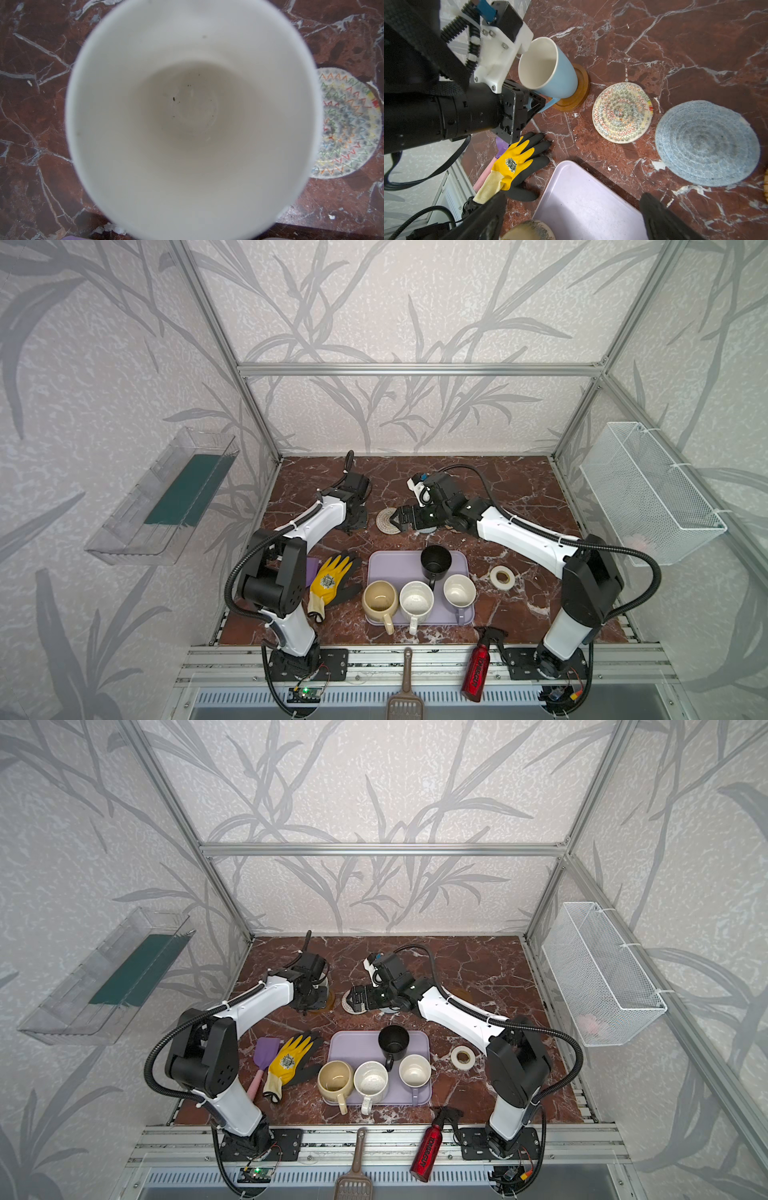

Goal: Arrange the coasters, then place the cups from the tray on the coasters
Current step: 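Set the mug on the small wooden coaster and open the left gripper, then raise the left gripper off the mug while the right gripper moves over the black mug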

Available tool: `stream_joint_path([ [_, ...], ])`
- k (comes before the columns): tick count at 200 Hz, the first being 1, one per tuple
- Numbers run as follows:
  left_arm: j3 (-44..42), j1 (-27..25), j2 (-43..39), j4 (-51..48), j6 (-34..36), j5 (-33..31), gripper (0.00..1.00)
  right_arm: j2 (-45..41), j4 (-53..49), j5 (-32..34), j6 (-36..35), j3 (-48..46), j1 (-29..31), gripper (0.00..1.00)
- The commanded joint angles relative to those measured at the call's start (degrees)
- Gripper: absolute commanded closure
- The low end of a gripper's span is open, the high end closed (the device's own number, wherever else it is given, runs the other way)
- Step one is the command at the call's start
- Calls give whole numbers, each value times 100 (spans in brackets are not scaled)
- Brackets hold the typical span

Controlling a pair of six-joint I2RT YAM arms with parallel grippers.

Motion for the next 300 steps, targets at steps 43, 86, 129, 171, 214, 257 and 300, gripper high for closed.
stream_joint_path([
  [43,76,73,47,-164,-62,179,72,34,5,-22,-3,149,26,1],
  [86,-14,83,-20,-144,-111,183,69,3,0,-22,-3,133,26,1],
  [129,45,107,-45,-341,-164,-38,69,-16,-12,-40,-2,137,26,1],
  [171,-78,118,-173,-283,-155,76,69,-65,-32,-22,-3,122,26,1],
  [214,-112,122,-307,-301,-172,96,68,-136,-63,39,-1,59,26,1],
  [257,-35,135,-495,-473,-299,90,62,-324,-110,82,-16,10,26,1],
  [300,10,135,-996,-694,-454,154,47,-507,-276,201,-118,-12,30,1],
])
